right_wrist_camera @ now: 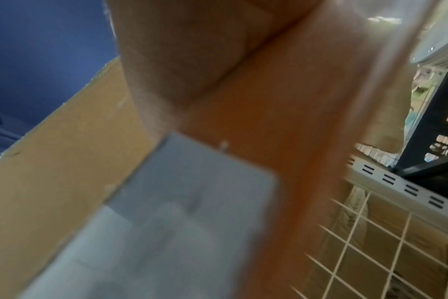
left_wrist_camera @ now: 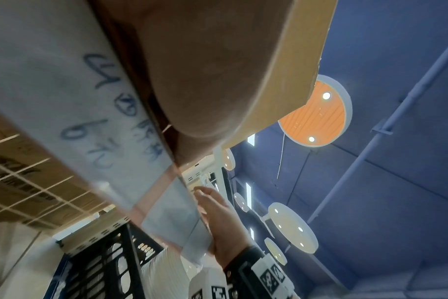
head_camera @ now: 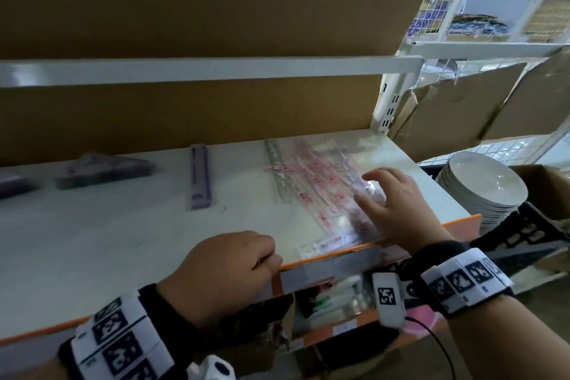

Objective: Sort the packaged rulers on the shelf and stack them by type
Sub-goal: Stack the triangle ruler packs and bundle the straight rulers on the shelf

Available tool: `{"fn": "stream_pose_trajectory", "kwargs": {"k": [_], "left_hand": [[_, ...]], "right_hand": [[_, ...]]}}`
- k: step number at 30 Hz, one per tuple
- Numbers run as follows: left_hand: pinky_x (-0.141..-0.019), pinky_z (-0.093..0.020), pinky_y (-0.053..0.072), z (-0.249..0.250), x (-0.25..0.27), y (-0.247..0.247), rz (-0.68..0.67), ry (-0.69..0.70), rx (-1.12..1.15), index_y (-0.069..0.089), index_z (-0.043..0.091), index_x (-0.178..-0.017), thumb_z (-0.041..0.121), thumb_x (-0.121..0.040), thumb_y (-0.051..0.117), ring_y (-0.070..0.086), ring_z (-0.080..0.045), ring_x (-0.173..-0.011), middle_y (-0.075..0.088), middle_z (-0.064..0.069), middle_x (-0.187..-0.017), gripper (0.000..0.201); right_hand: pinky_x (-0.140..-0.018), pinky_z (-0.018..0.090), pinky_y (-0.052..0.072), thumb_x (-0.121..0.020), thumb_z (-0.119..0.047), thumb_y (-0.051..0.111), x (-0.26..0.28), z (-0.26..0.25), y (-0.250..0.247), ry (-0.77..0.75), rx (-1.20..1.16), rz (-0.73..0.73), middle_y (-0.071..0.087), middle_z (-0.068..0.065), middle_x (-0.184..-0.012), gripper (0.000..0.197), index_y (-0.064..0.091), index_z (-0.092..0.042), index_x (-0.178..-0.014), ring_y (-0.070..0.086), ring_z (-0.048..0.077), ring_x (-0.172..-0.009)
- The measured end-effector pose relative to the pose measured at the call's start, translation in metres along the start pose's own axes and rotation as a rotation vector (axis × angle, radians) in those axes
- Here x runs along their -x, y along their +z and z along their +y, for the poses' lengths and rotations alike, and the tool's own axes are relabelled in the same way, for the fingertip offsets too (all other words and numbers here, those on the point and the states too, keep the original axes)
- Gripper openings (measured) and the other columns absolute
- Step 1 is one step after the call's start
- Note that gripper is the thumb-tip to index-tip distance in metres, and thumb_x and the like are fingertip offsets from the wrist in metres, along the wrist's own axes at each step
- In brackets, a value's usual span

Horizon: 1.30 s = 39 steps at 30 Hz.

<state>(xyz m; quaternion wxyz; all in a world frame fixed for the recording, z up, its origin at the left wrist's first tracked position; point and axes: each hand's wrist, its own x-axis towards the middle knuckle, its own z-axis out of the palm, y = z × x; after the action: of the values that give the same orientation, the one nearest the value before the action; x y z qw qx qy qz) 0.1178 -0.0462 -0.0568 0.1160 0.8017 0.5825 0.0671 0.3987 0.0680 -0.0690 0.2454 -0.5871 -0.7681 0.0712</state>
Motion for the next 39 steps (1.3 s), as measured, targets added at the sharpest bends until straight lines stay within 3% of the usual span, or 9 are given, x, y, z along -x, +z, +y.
{"fn": "stream_pose_trajectory", "kwargs": {"k": [5, 10, 13, 18, 22, 27, 31, 35, 39], "left_hand": [[-0.061, -0.026, 0.04, 0.005, -0.028, -0.026, -0.152, -0.155, 0.083, 0.055, 0.028, -0.074, 0.058, -0.091, 0.05, 0.054, -0.006, -0.07, 0.058, 0.006, -0.075, 0.035], [-0.052, -0.027, 0.039, 0.021, -0.089, -0.046, 0.006, -0.404, 0.116, 0.056, 0.018, -0.073, 0.057, -0.09, 0.056, 0.053, -0.01, -0.056, 0.057, 0.002, -0.064, 0.042], [-0.046, -0.022, 0.042, 0.026, -0.124, -0.045, -0.032, -0.567, 0.142, 0.055, 0.016, -0.064, 0.055, -0.086, 0.059, 0.056, -0.015, -0.045, 0.055, 0.001, -0.051, 0.044], [-0.057, -0.032, 0.057, 0.021, -0.157, -0.035, -0.113, -0.744, 0.101, 0.069, 0.013, -0.072, 0.046, -0.078, 0.067, 0.067, -0.019, -0.057, 0.068, -0.004, -0.065, 0.033], [-0.046, -0.022, 0.043, 0.022, -0.166, -0.035, -0.145, -0.817, 0.093, 0.063, 0.015, -0.072, 0.047, -0.081, 0.07, 0.062, -0.016, -0.059, 0.065, -0.002, -0.067, 0.034], [-0.042, -0.017, 0.043, 0.026, -0.161, -0.044, -0.183, -0.876, 0.165, 0.066, 0.018, -0.068, 0.042, -0.073, 0.069, 0.058, -0.012, -0.044, 0.063, 0.003, -0.054, 0.025], [-0.038, -0.014, 0.035, 0.03, -0.147, -0.058, -0.174, -0.923, 0.255, 0.065, 0.02, -0.052, 0.037, -0.068, 0.064, 0.051, -0.009, -0.034, 0.059, 0.008, -0.043, 0.023], [-0.044, -0.019, 0.042, 0.033, -0.124, -0.085, -0.166, -0.931, 0.15, 0.071, 0.017, -0.074, 0.044, -0.075, 0.062, 0.061, -0.014, -0.052, 0.072, 0.001, -0.069, 0.029], [-0.051, -0.022, 0.043, 0.041, -0.091, -0.113, -0.195, -1.007, 0.072, 0.071, 0.019, -0.09, 0.041, -0.082, 0.054, 0.064, -0.02, -0.065, 0.074, -0.006, -0.086, 0.029]], "right_hand": [[-0.096, 0.025, 0.035, -0.085, -0.026, 0.068, 0.0, 0.011, -0.002, -0.076, -0.166, 0.031, 0.057, -0.01, -0.109, 0.028, 0.064, -0.02, -0.113, 0.05, 0.012, -0.111], [-0.082, 0.011, 0.04, -0.086, -0.028, 0.068, -0.013, 0.034, -0.02, -0.104, -0.487, -0.015, 0.06, -0.02, -0.103, 0.019, 0.062, -0.037, -0.1, 0.055, -0.003, -0.098], [-0.076, 0.023, 0.047, -0.082, -0.037, 0.066, -0.048, 0.047, -0.041, -0.087, -0.624, -0.038, 0.066, -0.014, -0.094, 0.014, 0.067, -0.035, -0.096, 0.06, 0.005, -0.084], [-0.062, 0.024, 0.045, -0.08, -0.054, 0.065, -0.104, 0.038, -0.052, -0.117, -0.498, -0.246, 0.065, -0.031, -0.082, 0.018, 0.067, -0.038, -0.089, 0.061, -0.005, -0.072], [-0.044, 0.018, 0.038, -0.082, -0.053, 0.065, -0.14, 0.02, -0.046, -0.149, -0.456, -0.333, 0.065, -0.027, -0.067, 0.019, 0.067, -0.034, -0.081, 0.057, -0.006, -0.051], [-0.048, 0.026, 0.038, -0.083, -0.043, 0.068, -0.154, 0.025, -0.013, -0.03, -0.613, -0.344, 0.058, -0.013, -0.049, 0.017, 0.068, -0.029, -0.074, 0.048, 0.003, -0.042], [-0.052, 0.022, 0.044, -0.082, -0.047, 0.065, -0.151, 0.035, 0.003, -0.09, -0.424, -0.397, 0.067, -0.015, -0.064, 0.014, 0.068, -0.034, -0.076, 0.059, 0.001, -0.059], [-0.056, 0.028, 0.051, -0.082, -0.048, 0.061, -0.153, 0.037, 0.004, -0.15, -0.344, -0.406, 0.068, -0.011, -0.064, 0.015, 0.065, -0.033, -0.078, 0.061, 0.004, -0.057], [-0.063, 0.029, 0.051, -0.084, -0.05, 0.055, -0.153, 0.036, 0.007, -0.183, -0.241, -0.411, 0.066, -0.011, -0.079, 0.018, 0.06, -0.034, -0.091, 0.062, 0.011, -0.072]]}}
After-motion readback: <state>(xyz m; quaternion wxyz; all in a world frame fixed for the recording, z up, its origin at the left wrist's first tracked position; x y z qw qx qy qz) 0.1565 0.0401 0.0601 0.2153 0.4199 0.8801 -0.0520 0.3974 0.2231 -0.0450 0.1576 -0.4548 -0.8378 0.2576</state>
